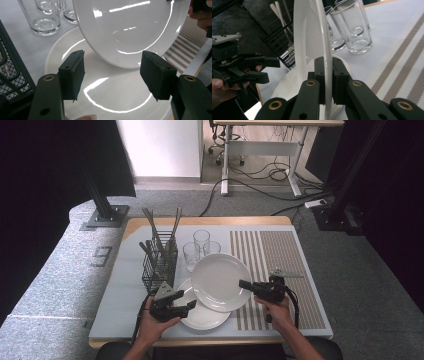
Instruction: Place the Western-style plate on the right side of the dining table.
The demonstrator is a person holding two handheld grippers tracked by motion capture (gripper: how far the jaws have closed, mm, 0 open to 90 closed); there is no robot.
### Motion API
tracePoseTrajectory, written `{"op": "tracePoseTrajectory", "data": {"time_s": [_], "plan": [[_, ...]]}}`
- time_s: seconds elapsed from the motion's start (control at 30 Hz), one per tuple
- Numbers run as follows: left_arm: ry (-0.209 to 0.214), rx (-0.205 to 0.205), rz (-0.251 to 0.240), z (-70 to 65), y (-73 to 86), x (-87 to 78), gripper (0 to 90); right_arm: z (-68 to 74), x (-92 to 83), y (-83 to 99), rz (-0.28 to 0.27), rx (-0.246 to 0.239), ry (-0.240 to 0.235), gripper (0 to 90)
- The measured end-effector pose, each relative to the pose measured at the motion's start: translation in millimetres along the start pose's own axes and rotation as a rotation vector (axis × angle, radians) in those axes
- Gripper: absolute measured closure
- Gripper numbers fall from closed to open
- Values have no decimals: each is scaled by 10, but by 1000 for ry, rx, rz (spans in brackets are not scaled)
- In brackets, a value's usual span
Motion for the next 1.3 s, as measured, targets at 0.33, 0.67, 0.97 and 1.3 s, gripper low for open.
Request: {"op": "tracePoseTrajectory", "data": {"time_s": [0.33,0.67,0.97,1.3], "plan": [[0,8,11,-9,11,10,365,-71,-58,-32,-33,47,5,848],[0,14,27,-18,29,27,362,-127,-87,-28,-44,75,28,848],[1,20,40,-26,42,40,362,-145,-102,-33,-51,92,23,848],[6,28,53,-33,55,52,361,-197,-146,-52,-71,120,35,847]]}}
Point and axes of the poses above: each handheld gripper's, and its own axes: x roughly forward along the jaws, y roughly out of its underside, z roughly to its left, the point moved 7 cm from there along x, roughly forward along the jaws, and after that the axes turned 6 degrees about -x, right-handed, at the moved point
